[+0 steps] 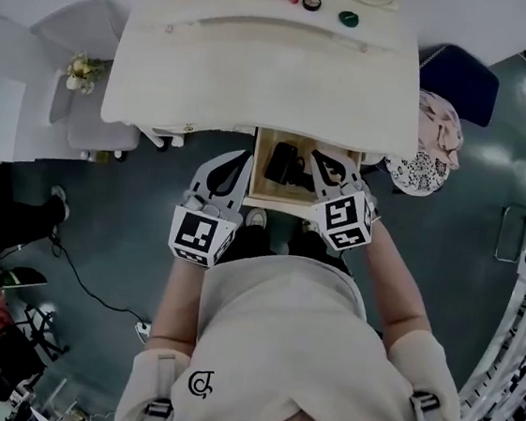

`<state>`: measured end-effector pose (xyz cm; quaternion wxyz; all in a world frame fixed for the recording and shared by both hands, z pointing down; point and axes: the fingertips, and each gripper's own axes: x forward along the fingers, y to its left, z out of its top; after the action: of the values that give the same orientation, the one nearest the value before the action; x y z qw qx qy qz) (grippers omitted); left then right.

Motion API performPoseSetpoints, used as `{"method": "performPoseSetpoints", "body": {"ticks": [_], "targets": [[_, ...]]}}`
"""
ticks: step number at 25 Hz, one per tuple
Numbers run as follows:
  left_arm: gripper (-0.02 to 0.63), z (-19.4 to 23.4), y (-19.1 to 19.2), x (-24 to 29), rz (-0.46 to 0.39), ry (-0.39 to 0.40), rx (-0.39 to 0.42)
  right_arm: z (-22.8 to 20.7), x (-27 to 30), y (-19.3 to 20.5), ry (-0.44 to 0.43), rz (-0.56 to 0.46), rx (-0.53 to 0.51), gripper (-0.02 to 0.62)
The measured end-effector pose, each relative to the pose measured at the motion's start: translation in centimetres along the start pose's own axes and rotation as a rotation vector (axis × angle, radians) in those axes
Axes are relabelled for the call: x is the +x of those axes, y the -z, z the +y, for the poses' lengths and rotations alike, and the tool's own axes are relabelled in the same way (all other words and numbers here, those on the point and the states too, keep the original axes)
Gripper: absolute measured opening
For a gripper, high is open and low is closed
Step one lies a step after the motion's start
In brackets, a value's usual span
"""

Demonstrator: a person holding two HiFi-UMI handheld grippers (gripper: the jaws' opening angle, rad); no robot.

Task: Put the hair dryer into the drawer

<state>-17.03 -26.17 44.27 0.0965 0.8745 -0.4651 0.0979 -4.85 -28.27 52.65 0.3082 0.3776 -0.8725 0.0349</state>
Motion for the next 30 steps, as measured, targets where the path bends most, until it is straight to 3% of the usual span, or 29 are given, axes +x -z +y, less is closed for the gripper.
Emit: {"method": "performPoseSetpoints", "body": {"ticks": [8, 15, 22, 30], "targets": [[0.014, 0.6, -3.9, 0.8, -0.033, -0.022, 0.052, -4.5, -5.8, -7.1, 0.107, -0.249, 0.112, 0.008], [0.014, 0.4, -7.2, 1.7, -0.065, -0.01, 0.093, -7.1, -9.8, -10.7, 0.166, -0.437, 0.165, 0.006], [0.014, -0.9, -10.2, 1.9, -0.114, 0.011, 0.135, -8.7, -12.7, -12.8, 0.178, -0.537, 0.18, 0.005], [0.014, -1.7, -11.4, 2.3, -0.137, 0.018, 0.151, -9.2, -13.2, -13.2, 0.179, -0.571, 0.184, 0.006]]}}
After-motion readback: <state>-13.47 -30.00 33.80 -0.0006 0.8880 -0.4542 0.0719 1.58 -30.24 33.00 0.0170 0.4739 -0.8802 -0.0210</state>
